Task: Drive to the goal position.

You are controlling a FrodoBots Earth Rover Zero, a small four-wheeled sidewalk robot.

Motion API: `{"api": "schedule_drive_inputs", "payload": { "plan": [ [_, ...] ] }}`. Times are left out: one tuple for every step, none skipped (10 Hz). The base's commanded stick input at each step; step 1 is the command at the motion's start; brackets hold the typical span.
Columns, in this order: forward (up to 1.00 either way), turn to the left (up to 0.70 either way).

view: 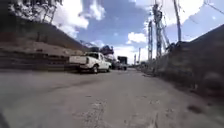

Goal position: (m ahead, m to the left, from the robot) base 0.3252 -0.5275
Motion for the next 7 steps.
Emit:
{"api": "schedule_drive_inputs", "payload": {
  "plan": [
    [0.70,0.00],
    [0.70,0.00],
    [0.70,0.00],
    [0.70,0.00],
    [0.70,0.00],
    [0.70,0.00],
    [0.70,0.00]
  ]
}}
